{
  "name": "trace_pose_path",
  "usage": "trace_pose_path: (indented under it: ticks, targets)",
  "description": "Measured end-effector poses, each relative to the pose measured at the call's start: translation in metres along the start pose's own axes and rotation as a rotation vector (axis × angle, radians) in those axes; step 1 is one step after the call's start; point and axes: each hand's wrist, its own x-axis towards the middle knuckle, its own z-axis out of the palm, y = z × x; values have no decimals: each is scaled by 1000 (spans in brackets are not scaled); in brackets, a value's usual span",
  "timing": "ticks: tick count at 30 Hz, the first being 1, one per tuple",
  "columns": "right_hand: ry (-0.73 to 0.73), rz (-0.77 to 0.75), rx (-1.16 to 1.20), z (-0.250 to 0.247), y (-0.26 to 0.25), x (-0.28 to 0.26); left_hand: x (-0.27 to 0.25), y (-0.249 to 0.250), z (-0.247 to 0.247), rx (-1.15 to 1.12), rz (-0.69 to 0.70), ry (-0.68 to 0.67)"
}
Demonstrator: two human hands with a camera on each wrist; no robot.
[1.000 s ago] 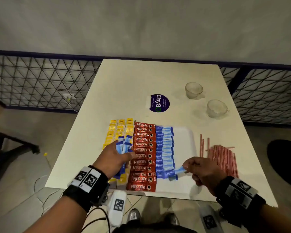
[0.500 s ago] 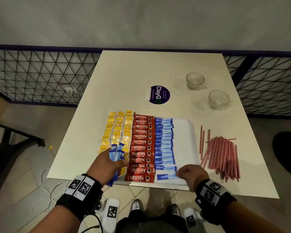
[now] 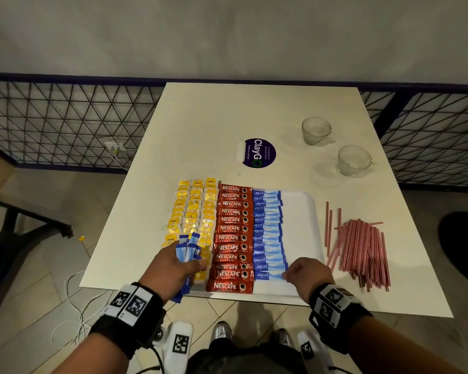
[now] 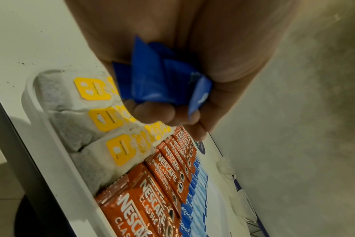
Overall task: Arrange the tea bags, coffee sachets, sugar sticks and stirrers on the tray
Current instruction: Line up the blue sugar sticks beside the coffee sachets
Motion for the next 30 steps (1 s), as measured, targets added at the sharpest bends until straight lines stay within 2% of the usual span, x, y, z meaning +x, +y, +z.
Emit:
trace_pose_path:
  ticks: [6, 17, 19, 22, 24, 27, 30]
  targets:
    - [29, -26, -60, 3, -3, 0, 1, -4, -3, 2, -10, 13]
    - [52, -36, 10, 3, 0, -3, 5, -3, 0, 30, 2, -10]
    - [102, -48, 42, -2, -4, -8, 4, 1, 1, 32, -1, -69]
    - [140, -227, 140, -14, -24, -24, 3, 6, 7, 76, 10, -228]
    - [15, -383, 213, -21, -47, -38, 3, 14, 16, 132, 33, -326]
    - [-172, -515, 366, -24, -74, -49, 4, 28, 33, 264, 93, -431]
    - [-94, -549, 378, -30, -78, -47, 2, 36, 41, 205, 98, -511]
